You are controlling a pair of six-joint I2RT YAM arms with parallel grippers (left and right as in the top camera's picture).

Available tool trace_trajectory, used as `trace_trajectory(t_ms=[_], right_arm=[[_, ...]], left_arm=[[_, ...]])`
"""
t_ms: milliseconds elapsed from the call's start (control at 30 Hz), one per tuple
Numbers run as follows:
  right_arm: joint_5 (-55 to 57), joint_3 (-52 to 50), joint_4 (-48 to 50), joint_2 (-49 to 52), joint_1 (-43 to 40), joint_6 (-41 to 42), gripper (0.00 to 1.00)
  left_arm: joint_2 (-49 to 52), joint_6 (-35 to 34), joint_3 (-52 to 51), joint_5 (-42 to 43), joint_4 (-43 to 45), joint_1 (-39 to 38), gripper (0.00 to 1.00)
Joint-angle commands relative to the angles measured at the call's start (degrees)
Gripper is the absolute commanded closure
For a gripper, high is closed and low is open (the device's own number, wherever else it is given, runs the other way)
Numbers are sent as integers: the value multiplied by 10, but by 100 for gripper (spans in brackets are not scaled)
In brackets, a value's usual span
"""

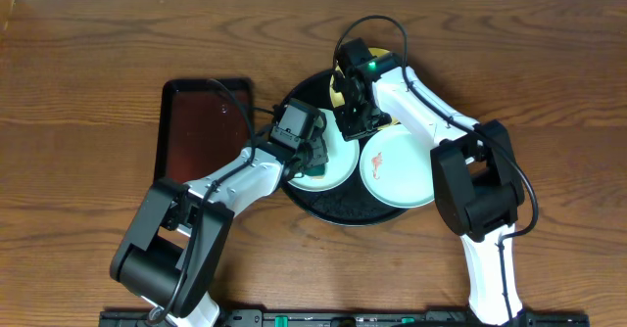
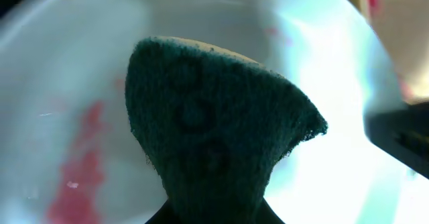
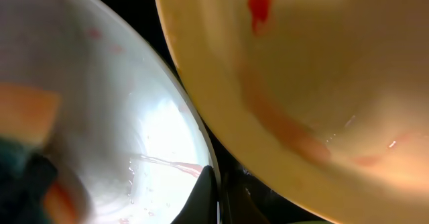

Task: Clean dirty plates on tray and stack at the side
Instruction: 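Move the sponge in the left gripper onto the left pale green plate, then scrub the left pale green plate with the sponge in the left gripper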

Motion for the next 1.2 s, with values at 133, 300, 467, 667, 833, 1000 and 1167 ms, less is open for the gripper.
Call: trace_trajectory(t_ms=[133,300,467,667,833,1000,1167], right_arm=[[-30,15,-9,-16,9,0,99],[-30,15,-12,-16,9,0,99],[-30,15,-12,-16,9,0,99],[-30,15,-11,-16,9,0,99],[-30,15,-7,-16,9,1,99],[-31,15,-7,-16,9,0,99],[-31,15,-10,-16,9,1,99]], left_arm=[[12,115,4,-204,-12,3,93],[3,165,7,-250,-7,3,92],[-29,167,8,-246,-1,3,93],[-78,161,8,-111,17,3,93],[-76,83,8,-4,44,3,93],[-49,65,8,-4,63,3,92],[-12,49,8,-4,71,3,92]])
